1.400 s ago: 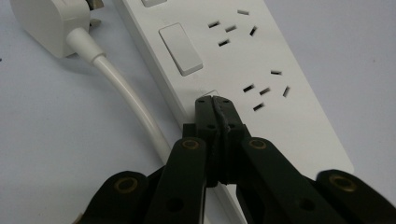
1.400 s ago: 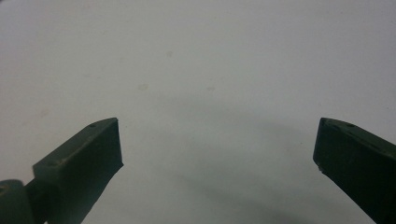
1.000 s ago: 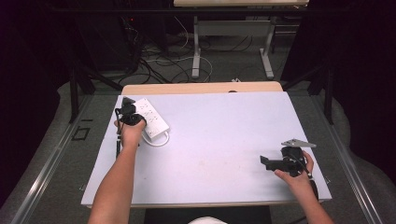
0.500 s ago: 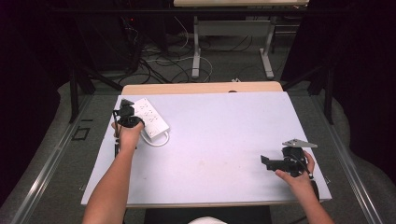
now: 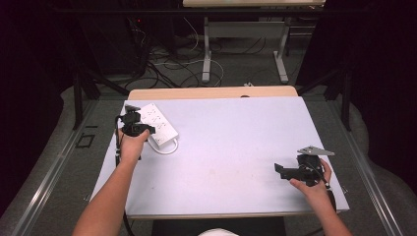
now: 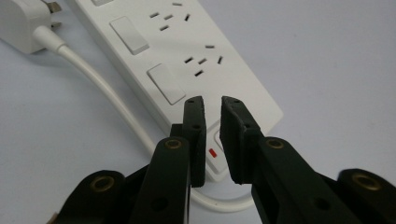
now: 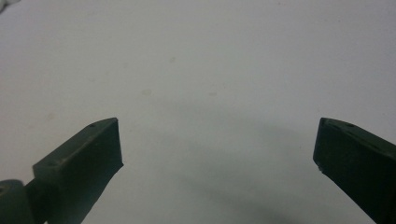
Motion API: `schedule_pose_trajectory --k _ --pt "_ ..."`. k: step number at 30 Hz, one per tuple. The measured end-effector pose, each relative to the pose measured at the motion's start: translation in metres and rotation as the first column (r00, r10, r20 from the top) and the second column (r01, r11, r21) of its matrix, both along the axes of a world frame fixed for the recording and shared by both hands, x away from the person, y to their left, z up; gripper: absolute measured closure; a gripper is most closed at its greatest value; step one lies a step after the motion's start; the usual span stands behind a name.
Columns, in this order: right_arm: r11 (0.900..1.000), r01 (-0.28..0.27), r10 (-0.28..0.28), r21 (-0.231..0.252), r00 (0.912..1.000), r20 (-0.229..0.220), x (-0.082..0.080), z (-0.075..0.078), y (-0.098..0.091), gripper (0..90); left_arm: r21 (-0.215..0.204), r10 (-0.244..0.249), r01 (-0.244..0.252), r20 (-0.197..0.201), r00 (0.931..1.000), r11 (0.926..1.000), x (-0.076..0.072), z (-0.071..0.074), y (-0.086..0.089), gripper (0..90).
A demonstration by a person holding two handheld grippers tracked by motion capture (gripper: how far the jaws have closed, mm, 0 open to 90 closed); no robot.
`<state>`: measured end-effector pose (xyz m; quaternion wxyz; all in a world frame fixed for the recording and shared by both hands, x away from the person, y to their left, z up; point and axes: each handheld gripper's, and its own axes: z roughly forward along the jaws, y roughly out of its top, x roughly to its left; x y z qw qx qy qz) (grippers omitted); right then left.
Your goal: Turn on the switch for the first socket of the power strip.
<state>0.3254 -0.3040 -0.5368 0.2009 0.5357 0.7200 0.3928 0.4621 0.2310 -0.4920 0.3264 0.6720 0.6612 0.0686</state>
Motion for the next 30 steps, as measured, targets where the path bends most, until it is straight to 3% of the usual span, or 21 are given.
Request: schedule_pose_trajectory --k 9,16,19,22,28,30 --pt "1.0000 0.000 0.000 -0.002 1.0000 0.005 0.000 0.000 0.000 0.6 0.003 -0.080 0.080 0.032 0.9962 0.9968 -0.014 0.011 -0.012 63.7" --pt "1.0000 -0.003 0.003 0.000 1.0000 0.005 0.000 0.001 0.000 0.6 0.015 -0.128 0.127 0.095 0.9873 0.9918 -0.028 0.020 -0.019 58.9" --pt "1.0000 0.002 -0.002 0.004 1.0000 0.002 -0.001 0.001 0.000 0.6 0.009 -0.158 0.158 0.114 0.9809 0.9875 -0.035 0.022 -0.022 55.0" --pt "1.0000 0.001 -0.001 0.005 1.0000 0.004 -0.001 0.001 0.001 0.6 0.006 -0.203 0.204 0.131 0.9703 0.9789 -0.041 0.024 -0.024 49.1" --pt "1.0000 0.001 -0.001 0.003 1.0000 0.006 -0.001 0.002 0.001 0.6 0.013 -0.247 0.249 0.173 0.9534 0.9685 -0.054 0.026 -0.026 41.9" --pt "1.0000 0.002 -0.002 0.004 1.0000 0.006 -0.001 0.002 0.000 0.6 0.015 -0.265 0.267 0.198 0.9439 0.9636 -0.059 0.026 -0.024 40.2"
